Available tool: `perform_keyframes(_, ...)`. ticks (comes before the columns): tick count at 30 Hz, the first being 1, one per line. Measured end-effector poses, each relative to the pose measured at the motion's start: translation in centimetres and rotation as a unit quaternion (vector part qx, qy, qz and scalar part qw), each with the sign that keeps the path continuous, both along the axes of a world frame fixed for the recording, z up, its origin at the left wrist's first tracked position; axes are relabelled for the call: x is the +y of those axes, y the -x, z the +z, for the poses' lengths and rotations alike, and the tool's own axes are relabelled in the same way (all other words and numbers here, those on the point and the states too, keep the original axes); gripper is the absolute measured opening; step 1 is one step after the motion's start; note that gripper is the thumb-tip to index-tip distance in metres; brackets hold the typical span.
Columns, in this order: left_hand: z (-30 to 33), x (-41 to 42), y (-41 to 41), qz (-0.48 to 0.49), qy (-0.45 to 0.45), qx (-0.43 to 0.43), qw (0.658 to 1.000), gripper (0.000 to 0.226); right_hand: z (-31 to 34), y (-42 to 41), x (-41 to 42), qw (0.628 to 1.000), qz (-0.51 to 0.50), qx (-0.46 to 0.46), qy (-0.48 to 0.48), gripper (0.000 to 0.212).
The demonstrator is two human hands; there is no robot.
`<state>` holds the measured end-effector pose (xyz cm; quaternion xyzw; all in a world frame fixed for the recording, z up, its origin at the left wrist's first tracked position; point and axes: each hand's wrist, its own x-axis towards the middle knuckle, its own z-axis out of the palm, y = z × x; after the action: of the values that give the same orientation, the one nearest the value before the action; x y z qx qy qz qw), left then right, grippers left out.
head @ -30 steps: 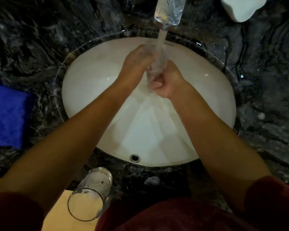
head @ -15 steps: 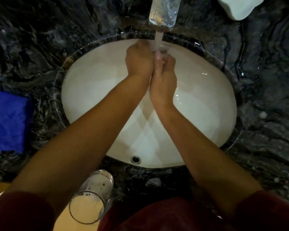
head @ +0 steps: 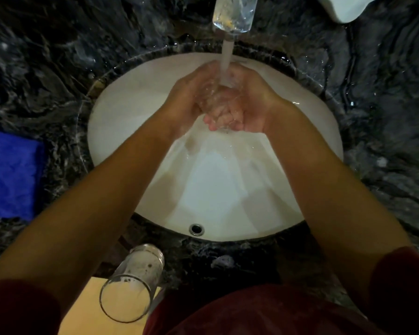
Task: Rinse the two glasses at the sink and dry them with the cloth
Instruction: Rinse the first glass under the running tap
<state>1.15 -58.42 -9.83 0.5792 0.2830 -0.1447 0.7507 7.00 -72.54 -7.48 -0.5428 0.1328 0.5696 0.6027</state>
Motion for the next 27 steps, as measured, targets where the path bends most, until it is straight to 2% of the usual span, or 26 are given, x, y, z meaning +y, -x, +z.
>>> perform_keyframes(2,0.6,0.0,-0.5,0.019,-0.037,0.003,0.999,0.034,-1.0,0.0,0.0,0.999,-0.006,0.013,-0.034,0.059)
perform_keyframes(4,1.3,-0.4,-0.9,0.068,-0.095,0.013,0.993,0.025,-1.8,0.3,0.2,0.997,-0.057,0.021,-0.043,0.053)
perform_keyframes(8,1.4,-0.8,-0.3,0.114,-0.207,-0.008,0.972,0.037,-1.8,1.8,1.0,0.978,-0.195,0.040,-0.053,0.059)
perform_keyframes(11,1.7,-1.2,1.2,0.043,-0.327,-0.048,0.943,0.035,-1.2,2.5,2.0,0.970,-0.238,0.051,0.004,0.055)
perform_keyframes(14,2.5,0.2,2.0,-0.070,-0.387,-0.078,0.916,0.042,-1.1,2.0,1.9,0.977,-0.201,0.072,0.027,0.058)
perform_keyframes(16,3.2,1.7,2.4,-0.161,-0.392,-0.087,0.902,0.057,-1.3,1.5,1.3,0.984,-0.157,0.082,0.013,0.064)
perform_keyframes(18,4.0,2.7,2.8,-0.204,-0.362,-0.098,0.904,0.069,-1.4,1.2,1.0,0.990,-0.118,0.081,-0.003,0.068)
perform_keyframes(20,4.2,3.1,3.2,-0.189,-0.334,-0.105,0.917,0.072,-1.1,1.2,1.1,0.992,-0.109,0.063,0.007,0.062)
perform_keyframes(23,4.2,2.6,3.5,-0.137,-0.333,-0.088,0.929,0.062,-0.5,1.5,1.1,0.986,-0.160,-0.012,0.033,0.045)
perform_keyframes(25,4.4,2.3,3.7,-0.097,-0.333,-0.054,0.936,0.052,-0.3,1.6,0.8,0.981,-0.185,-0.058,0.007,0.042)
perform_keyframes(27,4.7,2.2,3.6,-0.065,-0.291,0.000,0.954,0.047,-0.2,1.8,0.1,0.982,-0.167,-0.086,-0.036,0.038)
